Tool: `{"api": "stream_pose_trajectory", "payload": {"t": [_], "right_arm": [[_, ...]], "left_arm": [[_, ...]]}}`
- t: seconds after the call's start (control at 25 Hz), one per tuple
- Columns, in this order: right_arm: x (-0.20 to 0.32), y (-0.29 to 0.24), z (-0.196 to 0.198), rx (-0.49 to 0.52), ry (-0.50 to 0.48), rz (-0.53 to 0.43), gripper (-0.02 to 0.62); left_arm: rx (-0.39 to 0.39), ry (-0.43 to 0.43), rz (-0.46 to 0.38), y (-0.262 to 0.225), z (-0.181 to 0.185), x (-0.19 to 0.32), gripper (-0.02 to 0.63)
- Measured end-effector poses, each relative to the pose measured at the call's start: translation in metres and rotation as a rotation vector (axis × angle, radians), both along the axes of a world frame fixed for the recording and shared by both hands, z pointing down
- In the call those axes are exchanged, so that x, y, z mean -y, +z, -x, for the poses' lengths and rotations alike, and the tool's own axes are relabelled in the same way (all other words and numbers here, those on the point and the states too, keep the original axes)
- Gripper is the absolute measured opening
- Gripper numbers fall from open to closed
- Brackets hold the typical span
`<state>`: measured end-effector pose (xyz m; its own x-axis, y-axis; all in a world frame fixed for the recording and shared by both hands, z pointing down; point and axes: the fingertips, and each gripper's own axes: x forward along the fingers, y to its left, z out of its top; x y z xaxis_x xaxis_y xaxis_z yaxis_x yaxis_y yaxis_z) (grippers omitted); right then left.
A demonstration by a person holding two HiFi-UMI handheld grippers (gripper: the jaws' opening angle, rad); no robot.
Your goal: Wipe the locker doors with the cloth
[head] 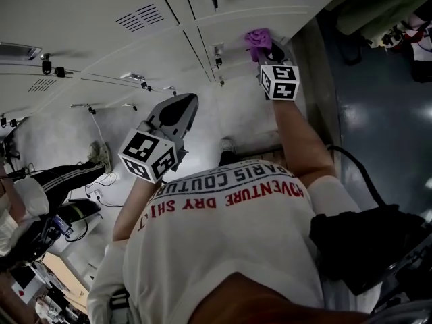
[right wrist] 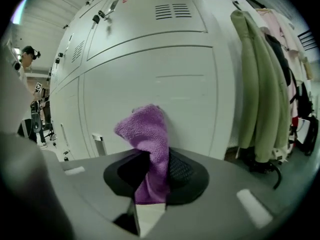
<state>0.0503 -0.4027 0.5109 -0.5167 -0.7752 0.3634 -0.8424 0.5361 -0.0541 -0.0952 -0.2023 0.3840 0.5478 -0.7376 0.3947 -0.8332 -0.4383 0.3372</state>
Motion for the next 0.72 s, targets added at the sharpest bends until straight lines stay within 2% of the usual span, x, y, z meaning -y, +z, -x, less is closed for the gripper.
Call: {"api": "stream_pose_trajectory", "payload": {"t": [0.16,0.28,0.56,0.72], "right_arm": [[0.021,0.007,-0.052,-0.013,0.122,0.019,0.086],[0.031,0.014,-0.076,-0.057,0.154,0.026,0.086],[0.03,0.016,-0.078,-0.068,0.152,0.016,0.086],[0.014,0.018,-0.067,-0.091,0.081,0.002,0.086]], "left_arm": [[0.004,-0.004,0.009,0.002,0.003,-0.002,0.0],[0.007,-0.003,0.02,0.006,0.003,-0.003,0.0],[0.007,0.008,0.026,0.01,0.0,-0.001,0.0],[0.002,0.01,0.029,0.012,0.0,0.0,0.0]]}}
